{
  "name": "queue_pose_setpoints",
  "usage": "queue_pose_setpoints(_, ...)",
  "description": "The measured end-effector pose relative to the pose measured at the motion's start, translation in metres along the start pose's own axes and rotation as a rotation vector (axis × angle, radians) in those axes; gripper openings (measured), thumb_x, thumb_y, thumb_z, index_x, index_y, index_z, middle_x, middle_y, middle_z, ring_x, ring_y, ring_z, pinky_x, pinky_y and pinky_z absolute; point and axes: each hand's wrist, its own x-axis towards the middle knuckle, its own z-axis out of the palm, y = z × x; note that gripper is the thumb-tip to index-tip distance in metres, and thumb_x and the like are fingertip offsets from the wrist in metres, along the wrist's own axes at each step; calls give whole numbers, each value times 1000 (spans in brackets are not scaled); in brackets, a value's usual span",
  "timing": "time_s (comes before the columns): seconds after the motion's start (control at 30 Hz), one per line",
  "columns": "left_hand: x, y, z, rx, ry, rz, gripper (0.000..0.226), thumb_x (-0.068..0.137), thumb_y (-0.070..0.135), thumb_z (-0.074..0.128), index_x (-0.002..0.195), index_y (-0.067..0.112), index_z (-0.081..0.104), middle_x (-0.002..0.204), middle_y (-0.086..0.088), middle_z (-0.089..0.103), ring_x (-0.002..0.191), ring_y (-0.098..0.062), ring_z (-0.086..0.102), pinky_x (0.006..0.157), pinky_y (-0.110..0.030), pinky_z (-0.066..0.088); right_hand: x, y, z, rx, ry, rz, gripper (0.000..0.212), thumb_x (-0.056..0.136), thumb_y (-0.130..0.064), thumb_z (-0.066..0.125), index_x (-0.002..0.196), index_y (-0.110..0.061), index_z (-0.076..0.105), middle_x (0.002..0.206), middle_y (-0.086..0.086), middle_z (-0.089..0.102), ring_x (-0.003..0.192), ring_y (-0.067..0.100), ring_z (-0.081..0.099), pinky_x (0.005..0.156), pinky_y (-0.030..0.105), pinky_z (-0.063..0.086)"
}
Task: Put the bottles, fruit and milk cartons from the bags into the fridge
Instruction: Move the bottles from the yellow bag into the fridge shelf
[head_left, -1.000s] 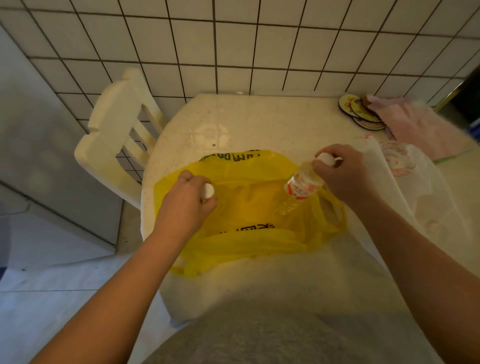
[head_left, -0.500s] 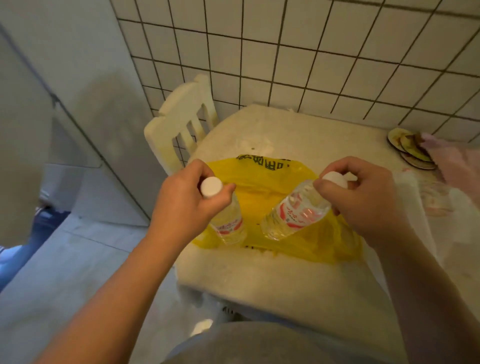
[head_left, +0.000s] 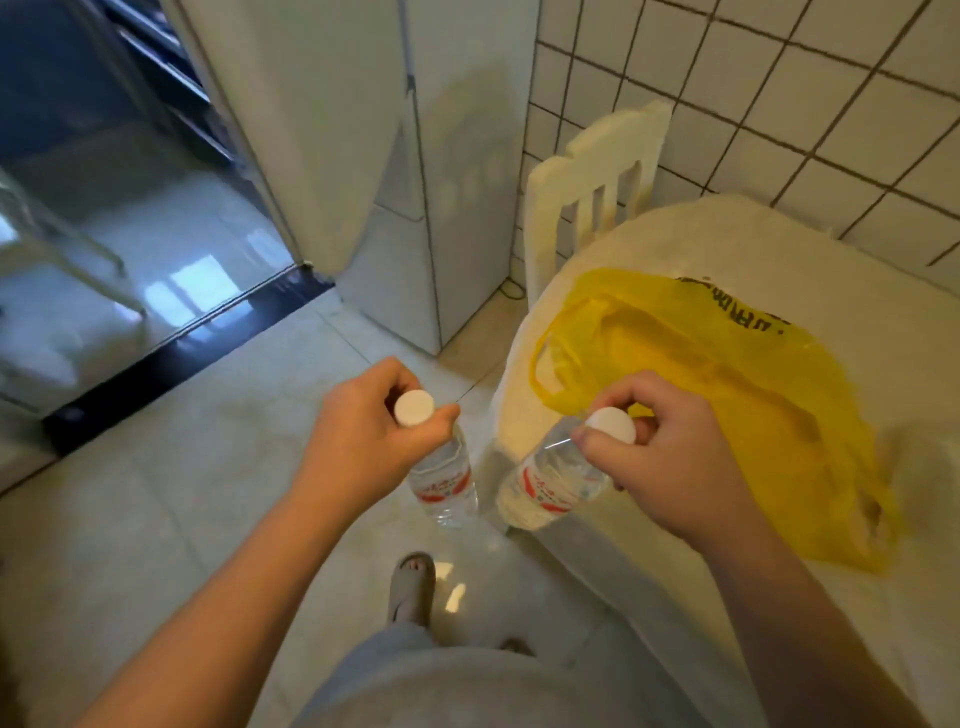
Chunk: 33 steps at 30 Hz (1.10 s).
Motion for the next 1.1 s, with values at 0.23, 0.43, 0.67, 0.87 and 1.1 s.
queue_pose_setpoints(0.23,-10,-100,-86,-13,164,-144,34,72,35,86,76,19,56,66,5,59,65,-4,55,53,-15,40,21,-42,135,-77,-211,-78,22,74,-18,83,81,-23,63,78,-1,63,62,8,62,49,19,49)
queue_pose_setpoints(0.43,6,-202,-191,-3,230,-146,35,72,39,84,75,21,55,63,8,55,64,0,53,54,-11,40,47,-97,282,-115,-290,-139,19,74,-19,82,76,-23,63,76,-3,61,61,8,58,53,22,50)
queue_pose_setpoints(0.67,32,-309,-316,46,246,-148,35,72,45,83,77,27,54,66,10,57,61,-6,55,52,-13,38,79,-170,444,-109,-319,-149,14,77,-21,77,80,-19,63,82,-1,61,70,19,62,61,43,57)
queue_pose_setpoints(0.87,70,-369,-387,35,293,-159,34,74,40,84,81,20,57,69,7,58,62,-8,55,56,-17,40,118,-217,533,-115,-304,-174,15,77,-25,76,77,-23,61,81,-4,61,67,19,62,61,41,56)
queue_pose_setpoints(1.1,153,-415,-417,41,387,-73,36,71,36,86,77,16,57,63,9,56,55,-9,52,54,-15,44,200,-236,594,-145,-264,-189,17,74,-26,78,75,-23,61,81,-6,60,70,12,59,63,33,54)
